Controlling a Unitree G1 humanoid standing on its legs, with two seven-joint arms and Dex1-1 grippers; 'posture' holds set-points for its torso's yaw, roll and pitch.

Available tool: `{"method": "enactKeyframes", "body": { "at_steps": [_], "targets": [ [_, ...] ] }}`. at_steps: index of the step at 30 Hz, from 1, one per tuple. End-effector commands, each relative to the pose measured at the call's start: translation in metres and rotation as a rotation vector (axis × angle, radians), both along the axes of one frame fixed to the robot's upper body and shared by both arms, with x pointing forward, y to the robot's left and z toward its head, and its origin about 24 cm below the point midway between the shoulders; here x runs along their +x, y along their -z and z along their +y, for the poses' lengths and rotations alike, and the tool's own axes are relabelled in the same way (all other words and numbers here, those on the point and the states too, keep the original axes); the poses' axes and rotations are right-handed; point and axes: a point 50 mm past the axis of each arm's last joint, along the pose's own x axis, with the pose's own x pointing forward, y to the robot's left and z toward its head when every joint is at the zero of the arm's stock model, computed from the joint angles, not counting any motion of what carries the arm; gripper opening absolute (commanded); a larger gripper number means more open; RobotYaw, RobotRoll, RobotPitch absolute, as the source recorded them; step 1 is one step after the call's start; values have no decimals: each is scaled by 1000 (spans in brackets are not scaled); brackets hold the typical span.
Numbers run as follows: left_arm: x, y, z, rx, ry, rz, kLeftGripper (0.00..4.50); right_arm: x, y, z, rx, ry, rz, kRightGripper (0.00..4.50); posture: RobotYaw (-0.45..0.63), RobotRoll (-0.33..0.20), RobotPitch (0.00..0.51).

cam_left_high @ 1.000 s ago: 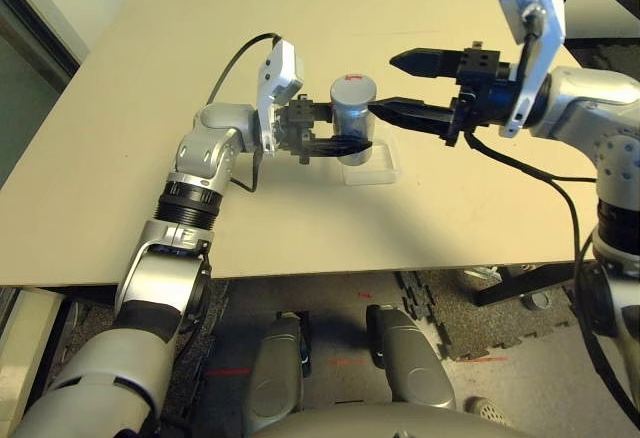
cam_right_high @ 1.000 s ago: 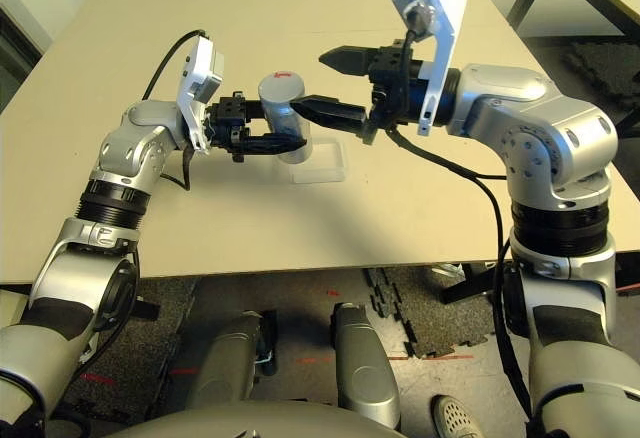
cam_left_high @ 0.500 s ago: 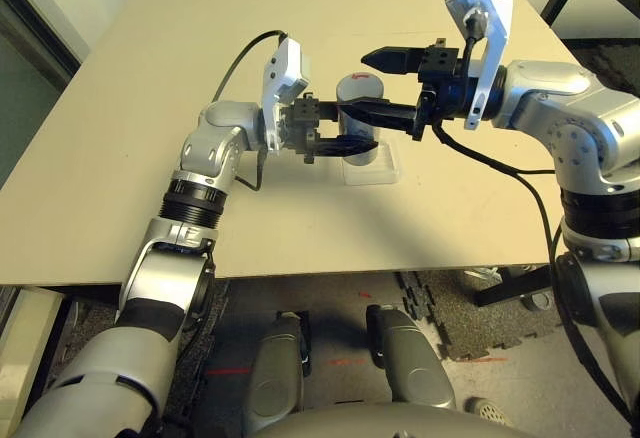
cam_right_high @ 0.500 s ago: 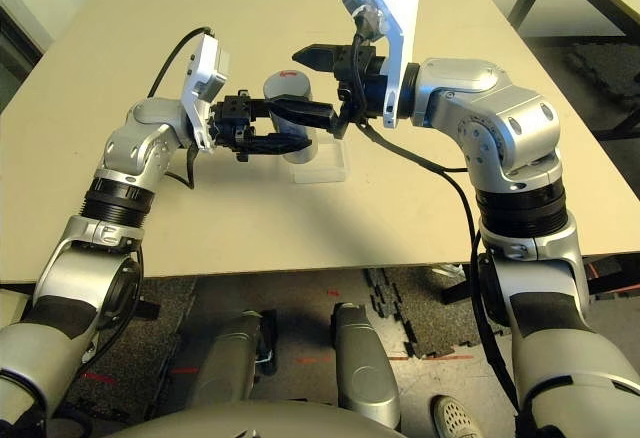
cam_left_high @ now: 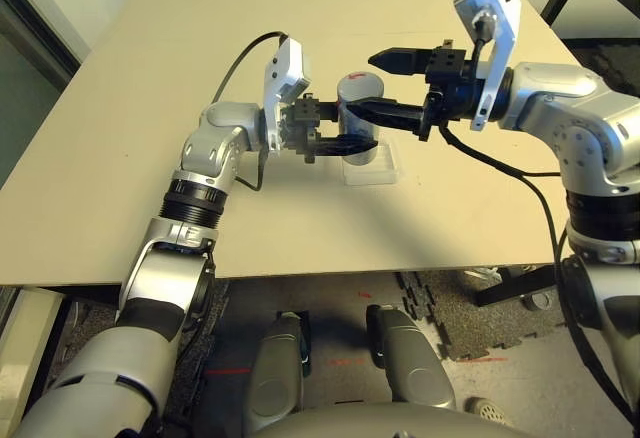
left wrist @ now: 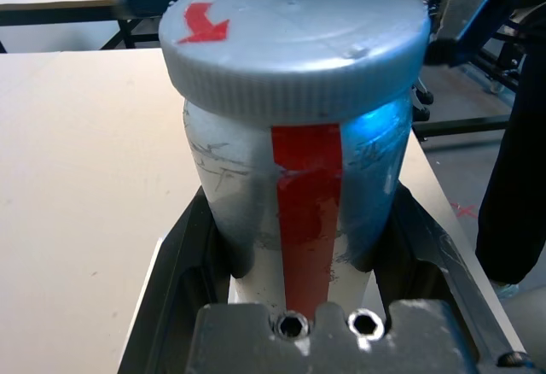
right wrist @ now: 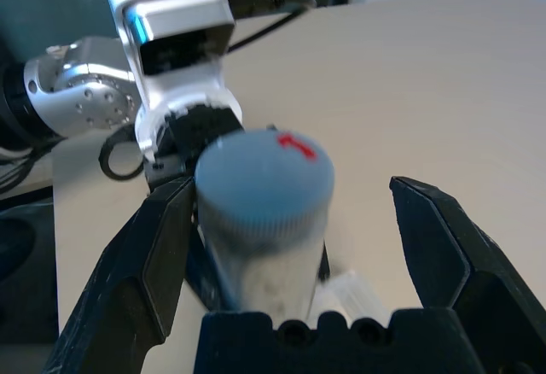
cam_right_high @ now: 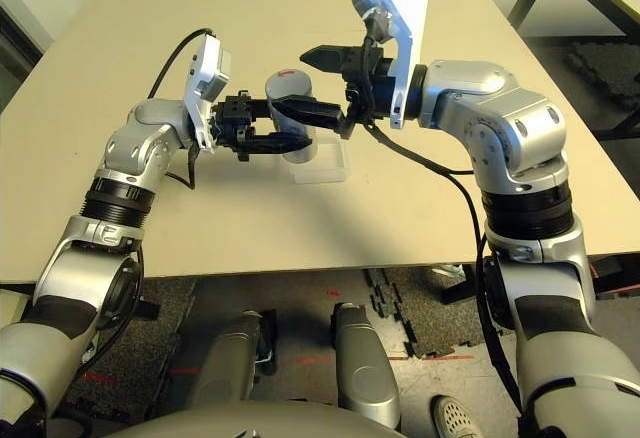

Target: Pour the medicine from the bottle into the box.

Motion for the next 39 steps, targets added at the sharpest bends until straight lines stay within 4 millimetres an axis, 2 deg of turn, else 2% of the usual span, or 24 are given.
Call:
{"method": "enactKeyframes", "body": {
  "at_steps": [1,10,15,22,28,39],
  "targets": [
    [1,-5,0,6,12,-30,2427,-2,-1,-15,4,71,0,4500,-175,0,151],
    [5,-5,2,8,4,-31,2427,-8,3,-30,4,131,18,4500,-188,0,153],
    [6,-5,3,10,0,-31,2427,-15,5,-32,-17,105,43,4500,-190,0,151],
    [8,-4,3,16,1,-31,2427,-19,-3,-13,4,26,53,4500,-197,0,146],
    [8,-2,1,23,9,-31,2427,-10,-11,7,-3,-11,54,4500,-194,0,140],
    [6,1,-1,21,20,-28,2427,-2,-5,24,-42,-80,66,4500,-172,0,139]
  ]
}}
